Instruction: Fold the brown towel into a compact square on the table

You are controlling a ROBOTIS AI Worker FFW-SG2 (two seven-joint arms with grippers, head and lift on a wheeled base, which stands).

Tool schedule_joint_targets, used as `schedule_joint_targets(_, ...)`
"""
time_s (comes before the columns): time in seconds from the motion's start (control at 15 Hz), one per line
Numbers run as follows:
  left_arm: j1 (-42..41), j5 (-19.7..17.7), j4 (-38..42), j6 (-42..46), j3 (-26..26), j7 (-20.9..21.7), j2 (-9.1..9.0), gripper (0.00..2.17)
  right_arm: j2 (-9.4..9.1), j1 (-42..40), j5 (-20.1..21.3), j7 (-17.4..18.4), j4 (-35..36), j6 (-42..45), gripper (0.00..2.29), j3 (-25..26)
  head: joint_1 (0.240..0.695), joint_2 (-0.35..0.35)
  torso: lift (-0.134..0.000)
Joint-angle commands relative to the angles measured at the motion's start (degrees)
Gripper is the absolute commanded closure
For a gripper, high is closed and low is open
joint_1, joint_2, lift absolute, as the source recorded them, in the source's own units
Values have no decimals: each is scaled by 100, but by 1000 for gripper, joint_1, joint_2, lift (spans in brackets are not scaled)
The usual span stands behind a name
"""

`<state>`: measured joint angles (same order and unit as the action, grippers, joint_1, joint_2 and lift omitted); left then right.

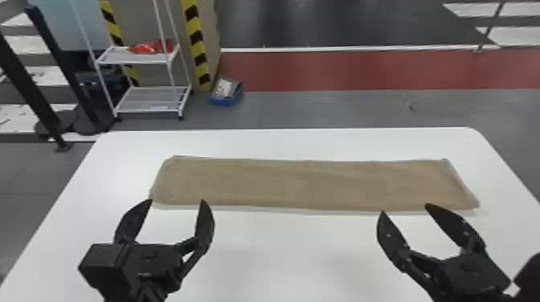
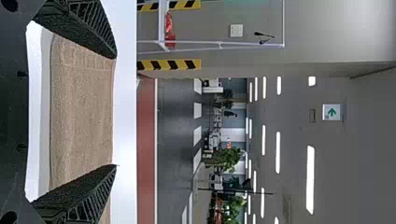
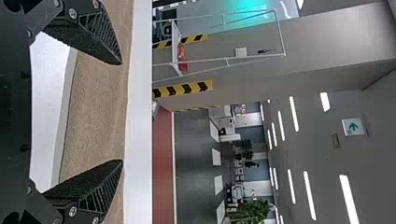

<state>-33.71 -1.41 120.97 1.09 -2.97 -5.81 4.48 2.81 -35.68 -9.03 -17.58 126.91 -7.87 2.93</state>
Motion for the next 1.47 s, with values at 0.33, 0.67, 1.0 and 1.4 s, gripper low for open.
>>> schedule_joint_targets(0.33,1868,-579,-1497,-913,270,203,35,46,53,18,-11,9,-96,0,147,121,695,59,-116)
schedule_joint_targets(0.67,3239,-676,-2350,-2443,569,730,97,93,159,-26,-55,18,-158,-17,147,270,695,65,-116)
schedule_joint_targets(1.0,3503,-562,-2965,-2777,1035,906,185,140,299,-44,-90,35,-149,-17,147,270,695,97,-116)
schedule_joint_targets(1.4,3503,-465,-3150,-2759,1281,897,220,218,361,-18,-99,35,-184,-17,147,235,695,150,-116)
